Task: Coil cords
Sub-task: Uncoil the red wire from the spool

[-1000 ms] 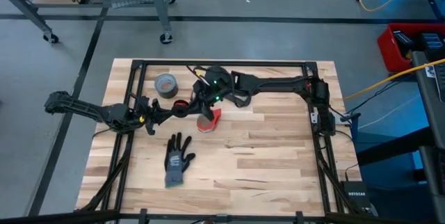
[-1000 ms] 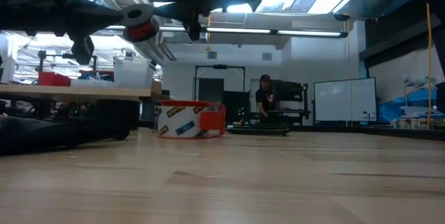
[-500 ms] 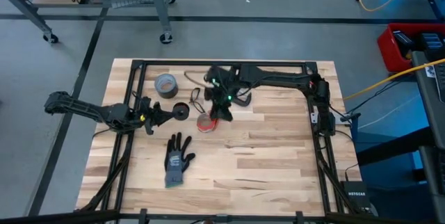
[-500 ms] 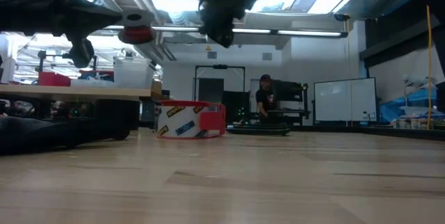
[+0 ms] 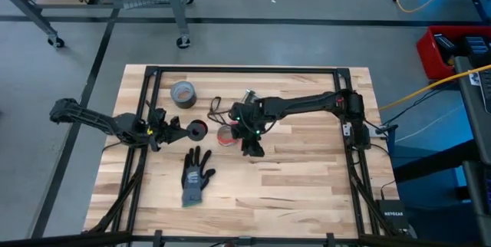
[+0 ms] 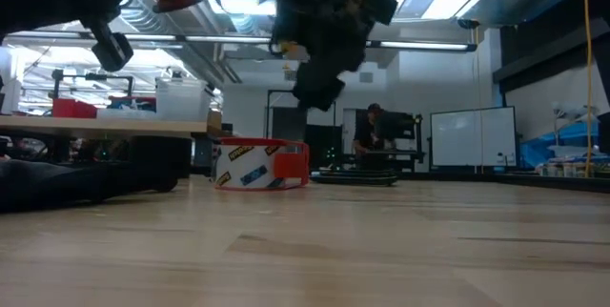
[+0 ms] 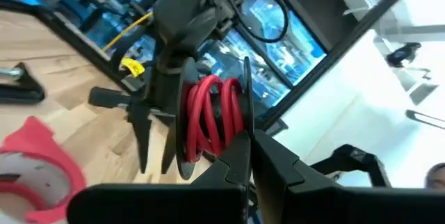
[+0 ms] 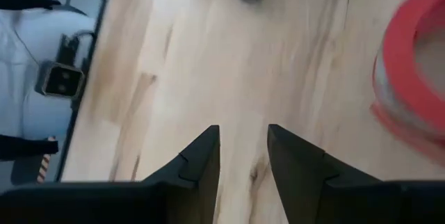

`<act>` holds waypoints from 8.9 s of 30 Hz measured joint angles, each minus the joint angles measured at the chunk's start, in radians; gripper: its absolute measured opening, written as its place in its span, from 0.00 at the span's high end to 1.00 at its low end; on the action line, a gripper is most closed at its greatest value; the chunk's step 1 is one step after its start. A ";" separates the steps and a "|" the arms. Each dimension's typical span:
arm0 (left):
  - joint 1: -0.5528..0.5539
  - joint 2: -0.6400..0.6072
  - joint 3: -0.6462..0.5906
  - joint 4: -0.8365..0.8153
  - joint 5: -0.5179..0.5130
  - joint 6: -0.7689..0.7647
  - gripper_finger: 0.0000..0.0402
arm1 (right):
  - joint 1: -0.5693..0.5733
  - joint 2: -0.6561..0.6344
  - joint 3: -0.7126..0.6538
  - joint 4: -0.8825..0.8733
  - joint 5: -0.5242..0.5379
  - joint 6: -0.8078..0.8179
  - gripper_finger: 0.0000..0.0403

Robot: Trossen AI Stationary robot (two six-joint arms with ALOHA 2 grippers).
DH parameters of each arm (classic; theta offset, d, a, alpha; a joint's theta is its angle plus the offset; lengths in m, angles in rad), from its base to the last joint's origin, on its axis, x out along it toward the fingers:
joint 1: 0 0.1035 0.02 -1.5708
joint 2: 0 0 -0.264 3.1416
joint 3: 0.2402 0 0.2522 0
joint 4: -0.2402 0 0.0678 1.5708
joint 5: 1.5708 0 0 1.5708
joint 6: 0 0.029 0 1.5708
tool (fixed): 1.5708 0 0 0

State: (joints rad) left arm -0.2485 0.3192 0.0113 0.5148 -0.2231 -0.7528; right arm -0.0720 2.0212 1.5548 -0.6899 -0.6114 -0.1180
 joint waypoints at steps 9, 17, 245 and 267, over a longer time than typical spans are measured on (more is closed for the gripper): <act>0.000 0.116 0.000 0.114 -0.036 0.028 1.00 | -0.033 -0.206 -0.168 0.113 -0.001 0.008 0.69; 0.000 0.249 0.001 0.269 -0.036 0.061 1.00 | -0.053 -0.506 -0.407 0.344 0.117 0.102 0.69; -0.017 1.164 0.624 0.481 -0.106 0.552 1.00 | 0.157 -0.484 -0.840 1.355 0.222 0.375 0.98; -0.046 1.158 0.624 0.482 -0.121 0.547 1.00 | 0.158 -0.487 -0.842 1.284 0.309 0.371 1.00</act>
State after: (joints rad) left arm -0.2949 1.4773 0.6357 0.9968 -0.3443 -0.2058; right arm 0.0859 1.5341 0.7124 0.5941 -0.3024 0.2535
